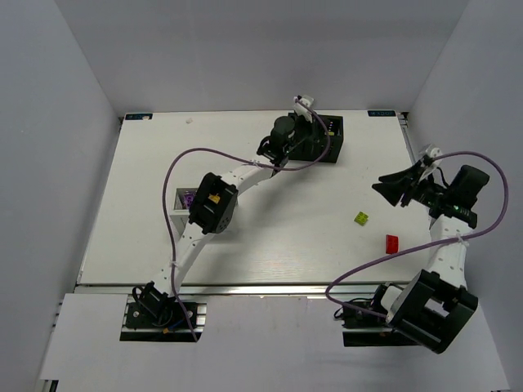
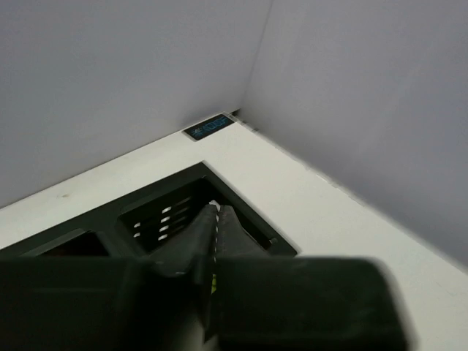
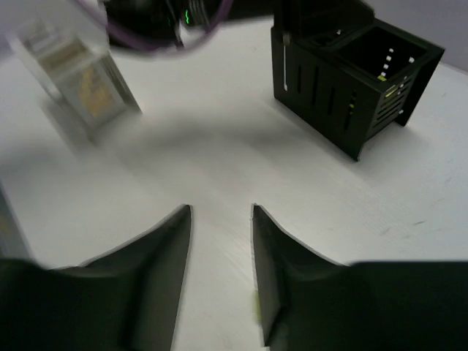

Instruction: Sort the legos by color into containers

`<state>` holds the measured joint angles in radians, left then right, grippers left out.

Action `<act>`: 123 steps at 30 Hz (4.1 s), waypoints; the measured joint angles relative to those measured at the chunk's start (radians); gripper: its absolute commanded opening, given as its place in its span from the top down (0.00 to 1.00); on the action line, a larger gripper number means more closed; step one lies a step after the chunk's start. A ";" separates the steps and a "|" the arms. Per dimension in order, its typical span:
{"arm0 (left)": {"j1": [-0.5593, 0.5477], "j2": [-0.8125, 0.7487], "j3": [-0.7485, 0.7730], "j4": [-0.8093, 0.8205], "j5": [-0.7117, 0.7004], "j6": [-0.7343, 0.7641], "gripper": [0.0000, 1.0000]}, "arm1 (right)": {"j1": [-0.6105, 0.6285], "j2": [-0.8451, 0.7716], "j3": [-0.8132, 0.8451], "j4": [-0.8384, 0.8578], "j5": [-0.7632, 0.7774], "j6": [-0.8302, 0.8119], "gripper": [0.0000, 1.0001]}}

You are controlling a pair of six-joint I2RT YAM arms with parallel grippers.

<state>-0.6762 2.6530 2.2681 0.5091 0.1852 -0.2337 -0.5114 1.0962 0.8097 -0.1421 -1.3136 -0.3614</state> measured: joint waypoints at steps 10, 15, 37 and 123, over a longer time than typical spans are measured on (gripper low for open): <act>0.018 -0.801 -0.790 -0.034 0.067 -0.069 0.34 | 0.146 0.402 0.371 -0.863 0.267 -1.192 0.46; 0.029 -1.246 -1.119 -0.164 0.031 -0.044 0.15 | 0.238 0.450 0.348 -0.961 0.527 -1.468 0.39; 0.013 -2.557 -1.684 -0.943 -0.610 0.110 0.02 | 0.502 0.597 0.257 -0.719 1.097 -1.610 0.22; 0.014 -2.472 -1.736 -0.931 -0.454 0.144 0.02 | 0.629 -0.066 0.043 -0.075 0.963 0.328 0.11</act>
<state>-0.6624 0.1806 0.5320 -0.4217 -0.2687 -0.0895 0.1181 1.0302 0.8528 -0.2173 -0.3504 -0.0330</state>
